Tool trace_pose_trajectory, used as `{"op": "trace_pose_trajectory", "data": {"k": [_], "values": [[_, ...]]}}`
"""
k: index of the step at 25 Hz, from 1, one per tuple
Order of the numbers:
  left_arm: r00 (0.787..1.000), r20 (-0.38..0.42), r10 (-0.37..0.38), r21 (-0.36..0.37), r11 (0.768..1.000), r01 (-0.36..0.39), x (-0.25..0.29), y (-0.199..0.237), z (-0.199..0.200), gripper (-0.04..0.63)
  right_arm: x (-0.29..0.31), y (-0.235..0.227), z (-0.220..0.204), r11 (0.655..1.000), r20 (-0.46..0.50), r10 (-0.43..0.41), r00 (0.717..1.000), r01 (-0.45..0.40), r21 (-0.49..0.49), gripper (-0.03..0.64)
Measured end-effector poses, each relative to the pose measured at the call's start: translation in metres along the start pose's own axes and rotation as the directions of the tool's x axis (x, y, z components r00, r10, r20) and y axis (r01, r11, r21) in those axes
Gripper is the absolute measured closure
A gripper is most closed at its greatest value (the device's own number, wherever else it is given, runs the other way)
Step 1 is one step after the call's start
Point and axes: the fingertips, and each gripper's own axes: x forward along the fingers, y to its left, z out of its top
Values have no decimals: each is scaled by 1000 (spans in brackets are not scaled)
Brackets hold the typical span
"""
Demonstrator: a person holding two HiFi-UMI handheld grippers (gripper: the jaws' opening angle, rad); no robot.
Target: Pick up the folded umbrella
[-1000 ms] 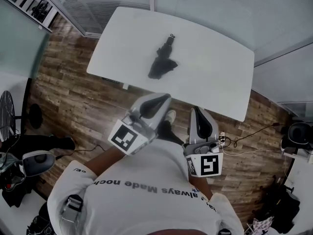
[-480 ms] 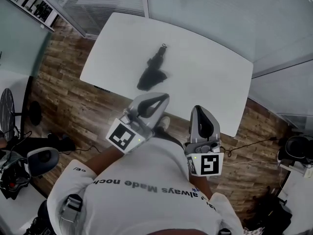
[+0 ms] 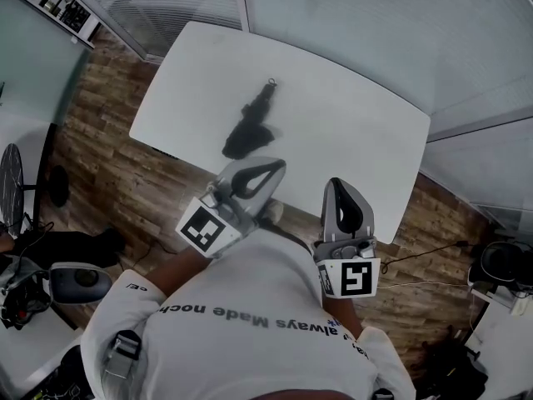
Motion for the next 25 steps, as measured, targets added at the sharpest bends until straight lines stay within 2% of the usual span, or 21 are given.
{"op": "trace_pose_trajectory", "data": {"k": [11,18,25], "values": [[1000,-10,24,26,999,-24,13,13,3,594,10,-16,1,1000,2,11,1000,-11,-4,615],[999,-10,45,38,998,-45,8,66,15,592,57,-5,11,1000,1,5,1000,-5,-21,615],[1000,-20,18,67,998,-16,7,124,27,592,118,7,26,999,9,-16,1000,16,-44,615]]}}
